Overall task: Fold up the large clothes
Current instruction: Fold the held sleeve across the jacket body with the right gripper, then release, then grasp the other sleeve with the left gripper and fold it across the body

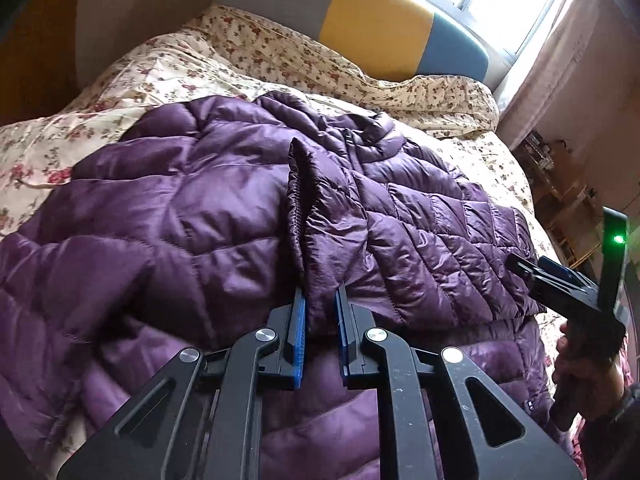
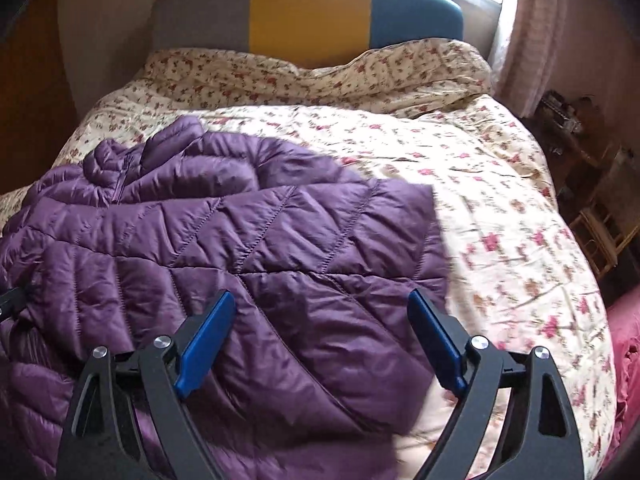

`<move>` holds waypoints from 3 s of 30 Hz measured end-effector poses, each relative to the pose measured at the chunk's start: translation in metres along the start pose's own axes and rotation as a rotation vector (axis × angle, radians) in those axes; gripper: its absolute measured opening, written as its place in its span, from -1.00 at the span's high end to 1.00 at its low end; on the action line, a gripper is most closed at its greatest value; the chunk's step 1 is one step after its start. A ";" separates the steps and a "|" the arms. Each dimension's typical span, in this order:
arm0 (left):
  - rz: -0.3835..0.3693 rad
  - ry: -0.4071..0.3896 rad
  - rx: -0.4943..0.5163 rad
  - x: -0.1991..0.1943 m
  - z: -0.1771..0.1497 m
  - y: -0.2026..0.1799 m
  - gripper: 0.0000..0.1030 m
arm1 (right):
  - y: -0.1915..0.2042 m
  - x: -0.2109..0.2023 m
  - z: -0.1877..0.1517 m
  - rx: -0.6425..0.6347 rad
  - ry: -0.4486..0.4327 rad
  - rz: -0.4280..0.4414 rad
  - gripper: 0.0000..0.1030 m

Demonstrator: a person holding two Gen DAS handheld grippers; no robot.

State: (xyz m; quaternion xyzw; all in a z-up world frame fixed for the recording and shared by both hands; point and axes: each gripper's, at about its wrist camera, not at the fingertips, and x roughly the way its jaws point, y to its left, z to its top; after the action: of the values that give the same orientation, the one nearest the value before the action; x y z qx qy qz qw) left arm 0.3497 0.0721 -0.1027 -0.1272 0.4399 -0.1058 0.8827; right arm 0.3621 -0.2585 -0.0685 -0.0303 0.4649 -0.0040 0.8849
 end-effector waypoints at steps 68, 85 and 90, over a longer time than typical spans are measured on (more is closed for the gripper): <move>0.279 -0.365 -1.189 -0.281 -0.265 0.278 -0.02 | 0.045 0.048 -0.022 -0.041 -0.007 -0.051 -0.81; 0.300 -0.366 -0.679 -0.237 -0.119 0.213 0.84 | 0.045 0.047 -0.022 -0.042 -0.007 -0.051 -0.81; 0.184 -0.305 -0.526 -0.182 -0.064 0.162 0.84 | 0.045 0.048 -0.023 -0.039 -0.006 -0.047 -0.81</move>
State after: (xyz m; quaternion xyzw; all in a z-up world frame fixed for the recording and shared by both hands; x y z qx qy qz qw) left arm 0.2031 0.2714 -0.0548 -0.3250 0.3244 0.1121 0.8812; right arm 0.3697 -0.2168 -0.1232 -0.0585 0.4611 -0.0158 0.8853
